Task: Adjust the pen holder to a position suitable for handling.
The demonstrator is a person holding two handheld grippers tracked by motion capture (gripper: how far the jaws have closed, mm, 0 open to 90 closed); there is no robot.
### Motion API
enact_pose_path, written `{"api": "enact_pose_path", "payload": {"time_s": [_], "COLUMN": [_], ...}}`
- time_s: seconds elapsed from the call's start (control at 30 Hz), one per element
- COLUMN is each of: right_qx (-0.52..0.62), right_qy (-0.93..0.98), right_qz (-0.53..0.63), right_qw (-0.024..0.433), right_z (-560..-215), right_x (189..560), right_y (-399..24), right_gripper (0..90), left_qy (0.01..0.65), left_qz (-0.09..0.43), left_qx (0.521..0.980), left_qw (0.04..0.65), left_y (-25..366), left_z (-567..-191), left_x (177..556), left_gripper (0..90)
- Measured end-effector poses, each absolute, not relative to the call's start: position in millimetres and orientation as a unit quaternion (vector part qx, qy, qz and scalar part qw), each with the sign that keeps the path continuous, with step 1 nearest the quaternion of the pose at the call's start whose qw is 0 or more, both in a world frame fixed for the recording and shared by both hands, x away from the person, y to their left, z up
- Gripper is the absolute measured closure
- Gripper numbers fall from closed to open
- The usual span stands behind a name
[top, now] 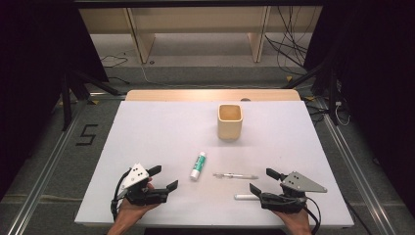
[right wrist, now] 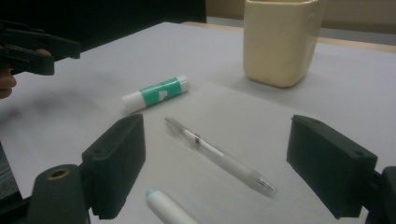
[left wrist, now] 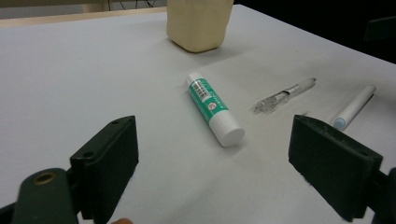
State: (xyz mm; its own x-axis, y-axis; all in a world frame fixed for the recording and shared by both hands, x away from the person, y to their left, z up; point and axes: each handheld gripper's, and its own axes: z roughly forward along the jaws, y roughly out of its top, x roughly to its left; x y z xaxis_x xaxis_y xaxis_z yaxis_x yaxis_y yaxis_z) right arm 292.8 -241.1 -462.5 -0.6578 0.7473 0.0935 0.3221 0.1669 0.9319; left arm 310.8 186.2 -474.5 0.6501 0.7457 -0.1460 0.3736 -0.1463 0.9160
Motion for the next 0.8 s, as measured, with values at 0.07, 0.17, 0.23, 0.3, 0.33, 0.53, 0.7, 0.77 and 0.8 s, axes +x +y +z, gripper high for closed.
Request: {"api": "enact_pose_path", "payload": {"time_s": [0.07,0.17,0.23,0.3,0.33,0.53,0.7,0.77,0.8], "right_qx": [0.364,0.365,0.366,0.365,0.366,0.377,0.397,0.406,0.412], "right_qy": [0.737,0.739,0.738,0.737,0.737,0.735,0.727,0.727,0.728], "right_qz": [0.534,0.530,0.529,0.529,0.527,0.517,0.510,0.509,0.505], "right_qw": [0.199,0.201,0.204,0.209,0.212,0.226,0.232,0.219,0.212], "right_z": [-462.3,-462.1,-460.9,-459.1,-457.8,-450.4,-438.2,-435.8,-434.9], "right_x": [293.4,295.2,297.3,299.5,300.8,313.0,337.7,347.4,353.2], "right_y": [-241.4,-241.4,-241.4,-241.7,-242.0,-248.8,-256.4,-257.4,-257.5], "right_gripper": [20.7,21.2,21.8,22.8,23.3,26.6,33.2,36.6,38.7], "left_qy": [0.380,0.378,0.377,0.378,0.378,0.383,0.385,0.385,0.385], "left_qz": [0.175,0.175,0.176,0.177,0.176,0.179,0.177,0.177,0.177], "left_qx": [0.737,0.739,0.739,0.739,0.739,0.734,0.734,0.734,0.734], "left_qw": [0.531,0.530,0.530,0.530,0.529,0.531,0.531,0.531,0.531], "left_y": [186.0,185.6,185.0,184.9,185.0,186.0,185.8,185.7,185.4], "left_z": [-474.6,-474.6,-474.6,-474.8,-474.8,-474.6,-474.7,-474.8,-474.9], "left_x": [310.9,310.8,310.6,310.6,310.7,311.6,312.0,312.1,312.2], "left_gripper": [15.5,15.5,15.5,15.5,15.5,15.5,15.5,15.5,15.5]}}
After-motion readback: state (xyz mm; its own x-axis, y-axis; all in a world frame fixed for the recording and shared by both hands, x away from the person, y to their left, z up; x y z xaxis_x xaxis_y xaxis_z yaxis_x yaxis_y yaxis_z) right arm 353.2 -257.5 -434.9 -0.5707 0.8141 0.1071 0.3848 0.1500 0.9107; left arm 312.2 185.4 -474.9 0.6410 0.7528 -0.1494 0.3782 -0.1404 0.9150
